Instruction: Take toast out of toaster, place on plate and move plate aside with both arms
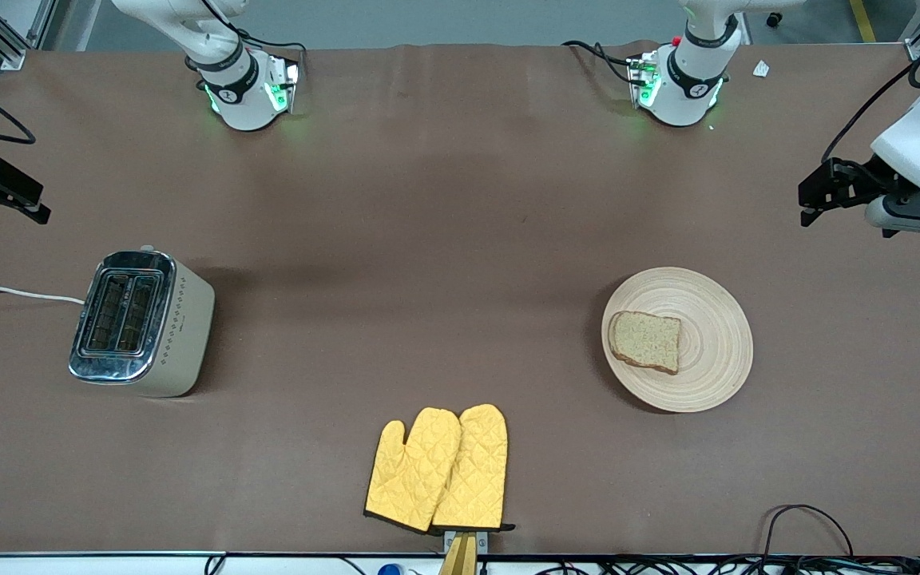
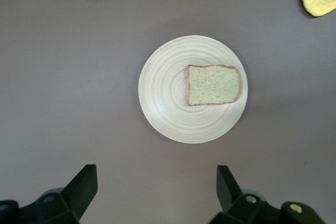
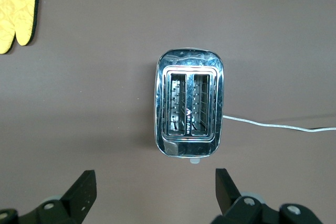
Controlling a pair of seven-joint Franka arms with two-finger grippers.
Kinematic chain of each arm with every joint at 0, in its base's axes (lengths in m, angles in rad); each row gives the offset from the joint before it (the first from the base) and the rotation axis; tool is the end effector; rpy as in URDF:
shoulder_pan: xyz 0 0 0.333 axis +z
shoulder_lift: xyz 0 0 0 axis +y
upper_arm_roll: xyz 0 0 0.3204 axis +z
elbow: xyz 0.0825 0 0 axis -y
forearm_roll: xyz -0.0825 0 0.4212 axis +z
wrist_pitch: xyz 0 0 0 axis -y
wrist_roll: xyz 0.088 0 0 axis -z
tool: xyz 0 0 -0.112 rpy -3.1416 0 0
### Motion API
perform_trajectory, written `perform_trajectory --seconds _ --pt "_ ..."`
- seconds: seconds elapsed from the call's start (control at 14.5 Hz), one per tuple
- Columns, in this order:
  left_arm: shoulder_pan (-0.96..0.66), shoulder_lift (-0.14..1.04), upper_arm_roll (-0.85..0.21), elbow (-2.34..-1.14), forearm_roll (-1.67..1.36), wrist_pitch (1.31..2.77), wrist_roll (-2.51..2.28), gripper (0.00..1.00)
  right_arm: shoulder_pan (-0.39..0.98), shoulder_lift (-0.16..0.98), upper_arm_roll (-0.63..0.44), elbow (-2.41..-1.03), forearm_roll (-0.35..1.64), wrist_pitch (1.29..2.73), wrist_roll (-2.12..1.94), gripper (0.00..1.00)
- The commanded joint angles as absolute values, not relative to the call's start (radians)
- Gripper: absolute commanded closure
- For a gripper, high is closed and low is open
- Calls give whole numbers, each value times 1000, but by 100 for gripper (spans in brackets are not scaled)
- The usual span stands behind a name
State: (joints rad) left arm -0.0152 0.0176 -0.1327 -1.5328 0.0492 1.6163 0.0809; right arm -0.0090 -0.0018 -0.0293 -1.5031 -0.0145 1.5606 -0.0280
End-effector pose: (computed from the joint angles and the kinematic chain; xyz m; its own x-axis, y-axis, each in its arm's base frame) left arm 0.5970 -0.0829 0.6372 0.9716 -0.2284 0.0620 -0.2254 -0.9729 -0.0520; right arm 0.5904 -0.0243 0.6585 0.9982 -0.0104 0.0588 -0.0114 -0.9998 0.0161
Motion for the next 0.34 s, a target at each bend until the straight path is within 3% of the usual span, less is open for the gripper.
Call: perform_trajectory --seconds 0.0,0.28 --pt "-21 8 -133 -1542 26 1628 49 0 -14 -8 -25 -1502 -28 1554 -32 0" --pt "-20 12 -146 -1531 25 1618 6 0 -14 -8 -25 -1502 -26 1554 -31 0"
